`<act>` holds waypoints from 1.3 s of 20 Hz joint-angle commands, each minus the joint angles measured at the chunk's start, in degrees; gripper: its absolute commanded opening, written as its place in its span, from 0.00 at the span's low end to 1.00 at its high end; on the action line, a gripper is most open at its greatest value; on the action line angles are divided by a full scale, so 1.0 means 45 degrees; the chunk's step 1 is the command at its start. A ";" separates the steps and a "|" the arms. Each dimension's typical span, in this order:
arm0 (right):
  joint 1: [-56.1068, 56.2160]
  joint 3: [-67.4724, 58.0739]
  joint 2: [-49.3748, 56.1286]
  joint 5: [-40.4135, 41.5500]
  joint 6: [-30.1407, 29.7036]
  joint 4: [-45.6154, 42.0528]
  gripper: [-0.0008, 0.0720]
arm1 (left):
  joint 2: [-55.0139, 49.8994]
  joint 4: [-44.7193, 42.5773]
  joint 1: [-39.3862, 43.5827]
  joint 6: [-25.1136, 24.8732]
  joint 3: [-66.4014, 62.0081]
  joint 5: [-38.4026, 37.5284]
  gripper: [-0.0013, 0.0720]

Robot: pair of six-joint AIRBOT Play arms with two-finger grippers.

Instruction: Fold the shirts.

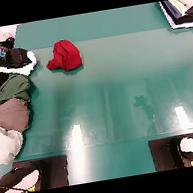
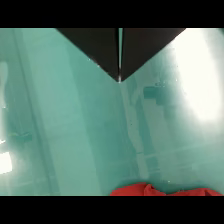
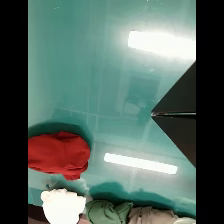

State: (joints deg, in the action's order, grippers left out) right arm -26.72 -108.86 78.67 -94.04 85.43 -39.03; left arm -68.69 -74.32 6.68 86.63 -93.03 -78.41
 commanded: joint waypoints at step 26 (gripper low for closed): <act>0.0015 0.0005 0.0000 0.0466 0.0010 0.0029 0.04 | -0.8660 0.3988 0.0000 -0.1355 0.0068 0.9432 0.06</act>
State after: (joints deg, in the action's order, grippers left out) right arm -26.70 -108.86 78.67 -91.72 85.43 -38.96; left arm -106.85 -58.13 6.68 81.41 -92.66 -37.74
